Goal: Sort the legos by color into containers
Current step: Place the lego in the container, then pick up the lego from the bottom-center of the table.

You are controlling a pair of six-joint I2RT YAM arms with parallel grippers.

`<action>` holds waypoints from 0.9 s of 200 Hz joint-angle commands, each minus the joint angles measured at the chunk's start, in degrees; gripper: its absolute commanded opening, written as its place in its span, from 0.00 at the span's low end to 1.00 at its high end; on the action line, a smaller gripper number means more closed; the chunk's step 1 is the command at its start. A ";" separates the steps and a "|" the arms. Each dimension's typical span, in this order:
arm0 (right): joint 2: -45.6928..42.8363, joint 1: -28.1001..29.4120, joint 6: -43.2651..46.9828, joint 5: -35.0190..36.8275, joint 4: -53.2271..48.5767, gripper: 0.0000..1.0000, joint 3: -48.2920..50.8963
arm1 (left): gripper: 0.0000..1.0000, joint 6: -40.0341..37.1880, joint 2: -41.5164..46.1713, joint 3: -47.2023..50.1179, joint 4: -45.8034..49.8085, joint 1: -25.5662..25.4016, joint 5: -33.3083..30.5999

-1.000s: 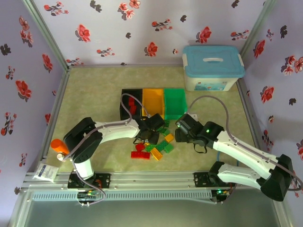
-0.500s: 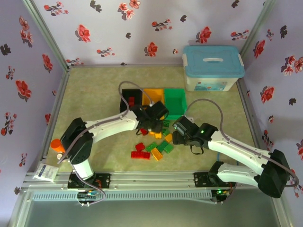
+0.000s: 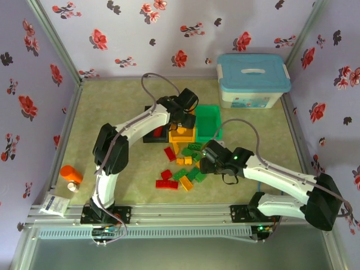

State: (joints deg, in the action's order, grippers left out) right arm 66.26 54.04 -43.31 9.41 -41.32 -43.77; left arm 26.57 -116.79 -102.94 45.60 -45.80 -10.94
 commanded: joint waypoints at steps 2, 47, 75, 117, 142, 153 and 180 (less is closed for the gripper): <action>3.44 2.21 1.61 -1.52 1.18 0.73 -0.95 | 0.74 -0.74 4.75 -0.54 1.27 -0.40 0.22; 10.91 4.50 3.30 -4.12 3.48 0.68 -1.92 | 0.74 3.02 19.69 14.29 -3.95 -1.55 0.04; 14.50 4.86 3.58 -5.14 5.50 0.67 -1.47 | 0.74 7.10 31.46 28.52 -7.90 -2.09 -0.22; 19.98 4.85 4.11 -7.21 8.79 0.65 -1.62 | 0.73 13.72 45.61 45.53 -8.61 -2.82 -1.47; 22.28 4.85 4.31 -7.82 8.69 0.57 -2.72 | 0.72 17.58 51.19 52.51 -8.45 -3.09 -2.09; 22.57 4.91 4.44 -7.67 8.14 0.50 -3.40 | 0.72 18.84 53.18 54.60 -8.26 -3.16 -2.46; 21.34 4.86 4.43 -6.48 5.35 0.34 -5.27 | 0.71 20.26 56.28 57.55 -7.86 -3.30 -3.08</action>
State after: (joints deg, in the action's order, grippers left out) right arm 88.09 58.57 -38.87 2.72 -34.06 -46.28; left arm 43.11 -63.22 -47.22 38.00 -48.66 -12.05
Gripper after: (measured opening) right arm 0.385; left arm 0.713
